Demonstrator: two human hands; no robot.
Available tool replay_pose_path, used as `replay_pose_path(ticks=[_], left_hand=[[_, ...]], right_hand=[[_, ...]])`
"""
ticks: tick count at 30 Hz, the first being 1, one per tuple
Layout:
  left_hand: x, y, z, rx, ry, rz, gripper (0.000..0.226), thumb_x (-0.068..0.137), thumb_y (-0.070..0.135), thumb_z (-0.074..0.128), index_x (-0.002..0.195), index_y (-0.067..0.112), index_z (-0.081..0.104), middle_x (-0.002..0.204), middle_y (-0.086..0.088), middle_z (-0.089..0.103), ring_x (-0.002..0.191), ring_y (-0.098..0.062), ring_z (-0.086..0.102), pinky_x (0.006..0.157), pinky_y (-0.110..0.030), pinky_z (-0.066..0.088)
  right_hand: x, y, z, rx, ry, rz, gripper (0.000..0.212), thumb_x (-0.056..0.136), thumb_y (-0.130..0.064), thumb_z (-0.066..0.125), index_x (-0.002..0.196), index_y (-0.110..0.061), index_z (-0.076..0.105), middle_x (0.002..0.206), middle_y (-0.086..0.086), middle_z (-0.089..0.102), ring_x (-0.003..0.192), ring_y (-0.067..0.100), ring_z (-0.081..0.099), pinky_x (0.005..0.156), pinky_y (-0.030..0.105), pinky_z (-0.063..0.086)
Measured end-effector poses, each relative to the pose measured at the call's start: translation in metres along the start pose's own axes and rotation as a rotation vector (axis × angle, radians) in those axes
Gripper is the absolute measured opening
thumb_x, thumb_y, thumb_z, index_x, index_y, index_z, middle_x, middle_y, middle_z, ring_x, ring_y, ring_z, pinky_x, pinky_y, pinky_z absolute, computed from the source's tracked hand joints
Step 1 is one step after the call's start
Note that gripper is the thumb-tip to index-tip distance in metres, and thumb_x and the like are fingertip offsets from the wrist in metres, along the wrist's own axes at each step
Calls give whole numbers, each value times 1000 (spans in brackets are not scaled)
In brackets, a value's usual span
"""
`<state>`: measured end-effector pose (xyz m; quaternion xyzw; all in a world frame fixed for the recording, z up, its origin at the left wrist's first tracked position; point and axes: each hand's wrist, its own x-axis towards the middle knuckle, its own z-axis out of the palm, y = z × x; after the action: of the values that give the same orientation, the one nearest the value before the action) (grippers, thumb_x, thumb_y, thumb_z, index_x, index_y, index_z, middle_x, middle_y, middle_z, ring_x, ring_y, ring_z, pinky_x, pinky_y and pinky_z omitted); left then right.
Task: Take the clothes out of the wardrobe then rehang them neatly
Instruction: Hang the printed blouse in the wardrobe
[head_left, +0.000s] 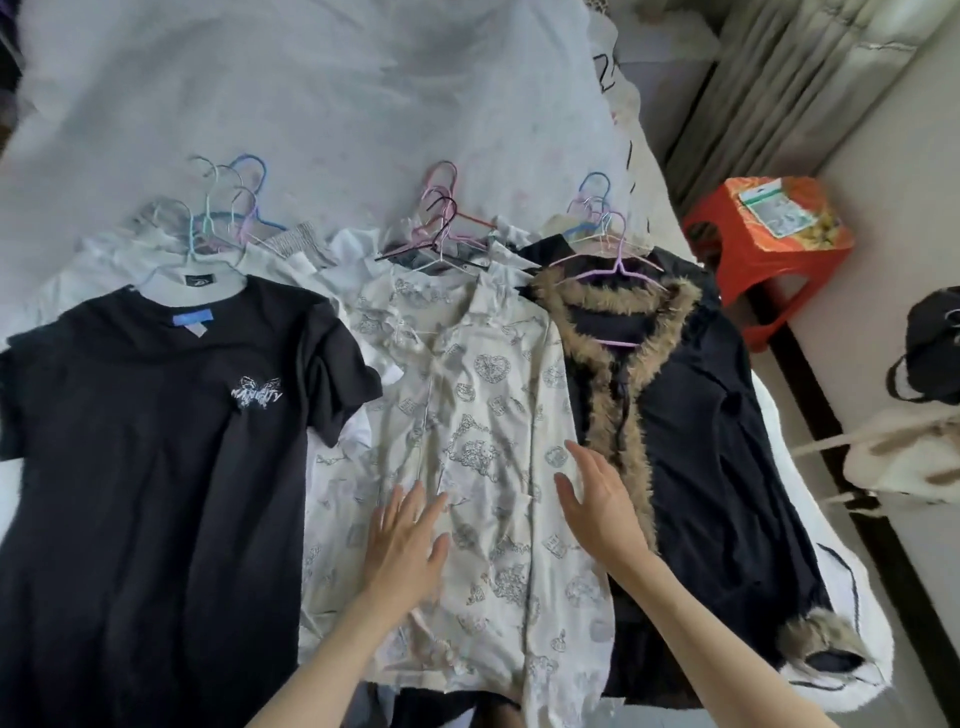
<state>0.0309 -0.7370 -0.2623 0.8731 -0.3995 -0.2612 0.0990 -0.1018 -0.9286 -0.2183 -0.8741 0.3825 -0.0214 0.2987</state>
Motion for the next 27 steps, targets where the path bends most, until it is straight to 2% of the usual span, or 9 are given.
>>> replay_pose_path(ticks=[3,6,9,11,14,16,19,24,27], left_hand=[[43,-8,1,17,71,-18,51,95,35,39,144,23,31,152,-5,13,142,-32,14,114,-46,11],[87,-15,5,4,49,-41,58,91,24,50,145,22,30,152,-10,21,140,-34,21,113,-50,19],[123,-20,5,14,51,-4,53,86,23,50,138,21,37,141,-16,40,130,-33,38,101,-52,40],[135,-26,10,4,32,16,58,85,28,48,141,26,32,140,-10,40,128,-26,39,100,-46,42],[141,-34,22,-4,-11,-3,62,88,37,42,147,35,20,151,-1,25,137,-20,27,99,-40,39],[141,-37,26,-47,-6,-15,65,87,35,48,146,35,21,151,-1,26,137,-20,28,95,-40,40],[142,-39,25,-121,18,12,71,81,27,62,143,33,28,146,-1,35,133,-20,36,87,-35,42],[143,-45,24,-159,20,42,79,82,28,62,143,42,13,150,3,28,136,-17,28,92,-35,38],[145,-47,24,-181,11,60,81,84,25,62,142,44,8,151,3,24,138,-16,24,95,-39,38]], right_hand=[[62,10,6,34,-54,24,45,96,-18,47,138,-5,38,138,13,46,128,26,42,103,29,32],[117,16,14,27,-73,32,44,96,-17,46,137,-3,38,136,15,48,125,29,44,100,34,35],[168,8,18,1,-67,-5,38,95,-12,47,131,2,45,124,22,55,114,37,50,92,40,39],[201,-3,21,-17,-51,-52,37,95,-12,46,129,2,46,124,23,55,114,37,50,92,41,38],[252,-20,30,-74,-52,-153,46,95,-16,46,137,0,38,137,21,45,127,34,40,105,40,31],[282,-26,38,-157,-114,-183,55,95,-21,47,143,-1,27,145,19,34,134,33,30,111,40,23],[312,-34,45,-297,-181,-70,58,96,-25,43,144,-4,20,144,16,35,133,33,28,106,42,26],[331,-48,49,-536,-57,-73,30,94,-21,37,117,-8,53,118,10,56,116,29,41,92,42,27],[332,-47,50,-332,-82,-21,38,99,-31,33,99,-2,58,104,17,61,105,33,52,82,39,35]])
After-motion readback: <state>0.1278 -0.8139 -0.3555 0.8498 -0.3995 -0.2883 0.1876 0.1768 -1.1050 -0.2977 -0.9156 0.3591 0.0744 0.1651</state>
